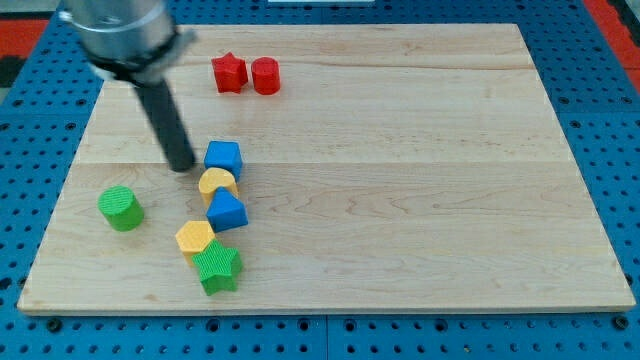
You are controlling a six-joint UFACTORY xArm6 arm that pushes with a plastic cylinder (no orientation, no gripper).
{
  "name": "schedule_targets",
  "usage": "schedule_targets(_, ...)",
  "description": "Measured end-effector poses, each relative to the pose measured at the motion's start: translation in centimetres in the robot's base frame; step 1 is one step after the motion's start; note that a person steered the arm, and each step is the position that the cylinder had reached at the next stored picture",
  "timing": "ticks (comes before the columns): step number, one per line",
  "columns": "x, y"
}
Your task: Push the blue triangle into the blue cube
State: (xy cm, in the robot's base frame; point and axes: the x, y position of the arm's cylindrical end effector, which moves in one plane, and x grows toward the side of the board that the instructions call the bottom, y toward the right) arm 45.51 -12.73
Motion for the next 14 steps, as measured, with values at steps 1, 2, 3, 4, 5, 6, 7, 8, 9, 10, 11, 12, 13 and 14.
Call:
schedule_targets(1,0.1,8.5)
schedule_targets(2,0.1,16.4)
schedule_targets(3,2.7,22.2)
schedule_targets(4,8.8,22.3)
schedule_targets(5,10.5,15.3)
schedule_targets(6,10.5,8.7)
schedule_targets(7,9.3,2.8)
schedule_targets(8,7.4,0.3)
schedule_targets(9,4.8,-0.6)
schedule_targets(10,2.1,-2.9)
schedule_targets(11,0.4,-2.7)
schedule_targets(12,0.4,1.0)
schedule_targets(13,0.6,-0.3)
schedule_targets(14,2.0,0.3)
